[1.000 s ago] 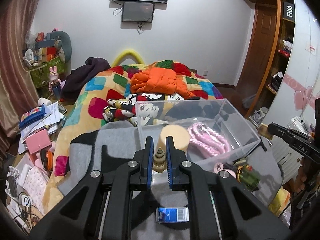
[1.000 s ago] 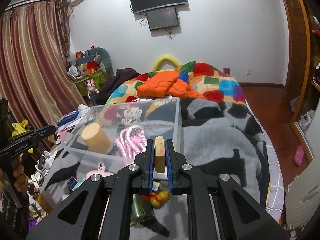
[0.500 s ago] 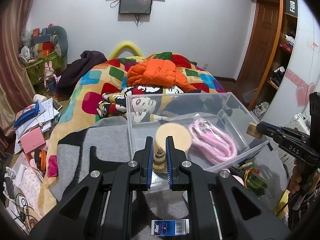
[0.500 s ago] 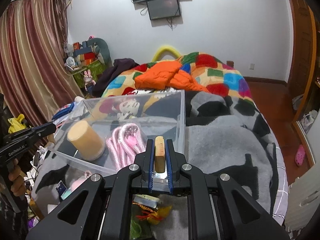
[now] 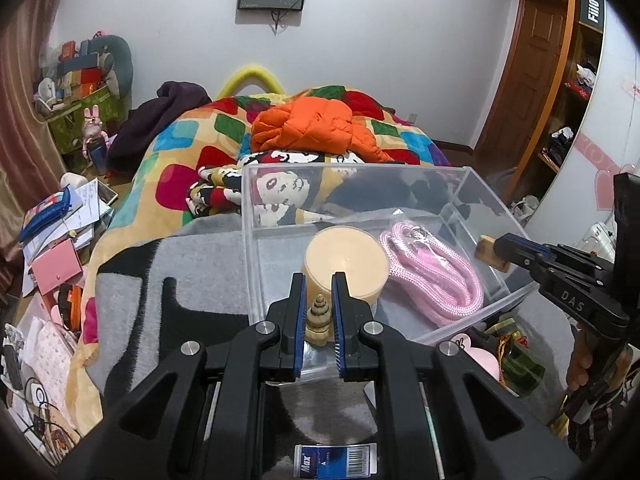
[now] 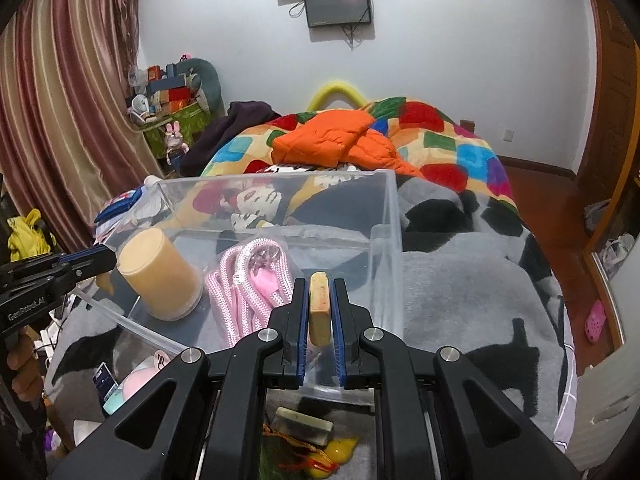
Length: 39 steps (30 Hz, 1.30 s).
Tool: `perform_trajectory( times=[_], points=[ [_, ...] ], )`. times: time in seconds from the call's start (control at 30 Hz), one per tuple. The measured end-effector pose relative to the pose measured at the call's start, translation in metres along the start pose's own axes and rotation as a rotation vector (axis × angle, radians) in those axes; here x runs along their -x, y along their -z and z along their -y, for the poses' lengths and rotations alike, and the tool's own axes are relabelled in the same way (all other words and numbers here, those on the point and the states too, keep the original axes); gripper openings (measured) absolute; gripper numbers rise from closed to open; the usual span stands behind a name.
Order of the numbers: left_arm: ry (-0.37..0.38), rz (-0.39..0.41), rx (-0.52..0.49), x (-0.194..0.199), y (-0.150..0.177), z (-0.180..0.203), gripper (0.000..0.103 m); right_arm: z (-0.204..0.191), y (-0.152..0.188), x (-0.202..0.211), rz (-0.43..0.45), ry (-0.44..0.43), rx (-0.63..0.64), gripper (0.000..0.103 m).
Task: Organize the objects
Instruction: 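Carry the seashell into the clear box with the left tool while the right tool drops the block in, then withdraw the left tool toward the white round container while the right tool moves to the yellow gourd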
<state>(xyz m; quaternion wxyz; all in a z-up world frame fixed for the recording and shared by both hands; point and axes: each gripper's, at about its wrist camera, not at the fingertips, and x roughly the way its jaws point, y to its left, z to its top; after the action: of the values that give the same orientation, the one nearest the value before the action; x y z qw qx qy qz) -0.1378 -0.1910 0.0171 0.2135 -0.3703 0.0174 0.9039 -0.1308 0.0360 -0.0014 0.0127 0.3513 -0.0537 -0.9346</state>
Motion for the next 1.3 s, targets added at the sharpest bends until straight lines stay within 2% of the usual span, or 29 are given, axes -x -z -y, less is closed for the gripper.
perform_trajectory(
  times=[0.6,0.67,0.7,0.73,0.83,0.9,1.17,1.2,1.27,1.3],
  points=[
    [-0.002,0.008,-0.026,0.003,0.004,0.005,0.011,-0.011,0.0,-0.006,-0.019,0.027,0.027,0.01],
    [0.006,0.005,-0.024,0.004,0.004,0.005,0.02,-0.013,0.001,-0.006,-0.026,0.027,0.035,0.01],
    [0.011,0.007,-0.023,0.005,0.004,0.005,0.028,-0.014,0.001,-0.005,-0.028,0.027,0.039,0.01],
    [0.013,0.012,-0.025,0.006,0.004,0.005,0.032,-0.015,0.001,-0.005,-0.029,0.028,0.044,0.01],
    [0.012,0.025,-0.041,0.01,0.005,0.008,0.037,-0.018,0.001,0.0,-0.022,0.028,0.055,0.011],
    [0.018,0.034,-0.044,0.015,0.005,0.01,0.041,-0.019,0.001,0.004,-0.013,0.026,0.058,0.015],
    [0.026,0.068,-0.047,0.032,0.005,0.012,0.052,-0.032,0.005,0.033,0.051,0.04,0.088,0.054],
    [0.028,0.073,-0.046,0.036,0.006,0.012,0.057,-0.033,0.006,0.036,0.054,0.042,0.09,0.057],
    [0.035,0.087,-0.048,0.042,0.007,0.012,0.064,-0.036,0.009,0.043,0.064,0.051,0.096,0.072],
    [0.036,0.097,-0.049,0.046,0.008,0.012,0.068,-0.038,0.011,0.047,0.067,0.054,0.102,0.073]
  ],
)
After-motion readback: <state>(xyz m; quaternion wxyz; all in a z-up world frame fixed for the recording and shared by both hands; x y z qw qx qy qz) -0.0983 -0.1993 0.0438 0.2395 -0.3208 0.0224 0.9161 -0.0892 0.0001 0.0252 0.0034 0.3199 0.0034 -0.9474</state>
